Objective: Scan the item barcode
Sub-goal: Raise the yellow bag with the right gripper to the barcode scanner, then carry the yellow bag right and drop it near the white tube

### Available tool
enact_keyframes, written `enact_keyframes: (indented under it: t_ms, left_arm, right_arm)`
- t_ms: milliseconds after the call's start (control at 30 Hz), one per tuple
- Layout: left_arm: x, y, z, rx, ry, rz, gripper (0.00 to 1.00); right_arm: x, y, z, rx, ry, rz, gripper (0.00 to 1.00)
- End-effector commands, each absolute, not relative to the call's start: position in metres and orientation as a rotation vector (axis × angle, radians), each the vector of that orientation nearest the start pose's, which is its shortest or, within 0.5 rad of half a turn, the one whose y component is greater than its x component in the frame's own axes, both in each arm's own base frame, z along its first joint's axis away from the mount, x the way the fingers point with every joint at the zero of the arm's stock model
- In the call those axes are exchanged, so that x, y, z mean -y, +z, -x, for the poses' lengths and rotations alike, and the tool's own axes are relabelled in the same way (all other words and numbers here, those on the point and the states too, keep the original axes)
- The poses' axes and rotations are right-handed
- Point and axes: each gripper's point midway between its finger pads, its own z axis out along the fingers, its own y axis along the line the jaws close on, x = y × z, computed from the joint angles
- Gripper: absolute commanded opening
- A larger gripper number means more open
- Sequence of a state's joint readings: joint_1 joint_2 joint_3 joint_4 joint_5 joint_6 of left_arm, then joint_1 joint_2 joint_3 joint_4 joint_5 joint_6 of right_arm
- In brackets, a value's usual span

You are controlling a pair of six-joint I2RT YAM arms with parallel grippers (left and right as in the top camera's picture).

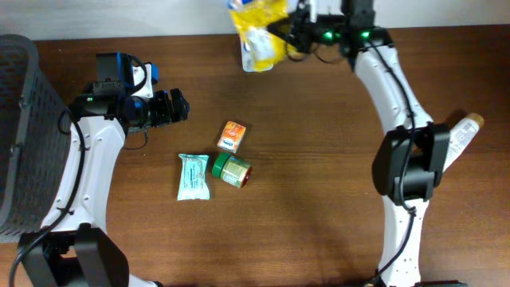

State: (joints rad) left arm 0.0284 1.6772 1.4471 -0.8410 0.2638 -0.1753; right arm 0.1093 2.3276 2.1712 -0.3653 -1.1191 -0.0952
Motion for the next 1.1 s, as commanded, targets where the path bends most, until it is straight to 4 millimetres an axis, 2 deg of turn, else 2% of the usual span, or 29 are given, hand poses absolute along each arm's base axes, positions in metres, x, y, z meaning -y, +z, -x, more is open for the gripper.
enact_keyframes:
  t_ms: [0, 67, 133, 233, 367, 467, 533, 600, 633, 700, 767, 867, 1000, 1067]
  left_arm:
    - [0.032, 0.177, -0.416, -2.608, -0.389, 0.158, 0.99]
    - [0.032, 0.177, -0.416, -2.608, -0.389, 0.158, 0.99]
    - [0.032, 0.177, -0.416, -2.608, -0.389, 0.158, 0.99]
    - [0.032, 0.177, -0.416, -2.608, -0.389, 0.158, 0.99]
    - [0.032, 0.177, -0.416, -2.608, -0.389, 0.158, 0.99]
    - [0.032, 0.177, -0.416, -2.608, -0.389, 0.158, 0.99]
    - [0.032, 0.177, -0.416, -2.608, -0.389, 0.158, 0.99]
    - [0.032, 0.177, -0.416, -2.608, -0.389, 0.158, 0.99]
    - [0.032, 0.177, -0.416, -2.608, -0.389, 0.158, 0.99]
    - [0.032, 0.177, -0.416, -2.608, -0.389, 0.158, 0.99]
    - [0.032, 0.177, -0.416, -2.608, -0.389, 0.158, 0.99]
    - [0.032, 0.177, -0.416, -2.608, -0.389, 0.158, 0.99]
    - [0.032, 0.177, -0.416, -2.608, -0.389, 0.158, 0.99]
    - [0.032, 0.177, -0.416, -2.608, -0.389, 0.158, 0.99]
  right_arm:
    - [-0.218, 0.26, -0.545, -1.661, 0.935, 1.075, 0.04]
    - [-0.226, 0.263, -0.528, -1.691, 0.889, 1.132, 0.04]
    - [-0.234, 0.273, -0.498, -1.741, 0.811, 1.221, 0.04]
    - [-0.233, 0.286, -0.458, -1.823, 0.681, 1.319, 0.04]
    - [-0.208, 0.306, -0.414, -1.994, 0.519, 1.319, 0.04]
    - [-0.187, 0.315, -0.401, -2.115, 0.501, 1.201, 0.04]
    - [-0.168, 0.314, -0.394, -2.231, 0.476, 1.095, 0.04]
    - [-0.122, 0.296, -0.399, -2.468, 0.305, 0.838, 0.04]
    - [-0.088, 0.283, -0.405, -2.592, 0.156, 0.636, 0.04]
    - [-0.045, 0.267, -0.409, -2.7, -0.017, 0.353, 0.04]
    - [-0.007, 0.246, -0.412, -2.763, -0.103, 0.064, 0.04]
    - [0.033, 0.213, -0.416, -2.783, -0.097, -0.255, 0.04]
    - [0.082, 0.151, -0.413, -2.749, -0.037, -0.666, 0.04]
    - [0.095, 0.121, -0.41, -2.73, 0.069, -0.758, 0.04]
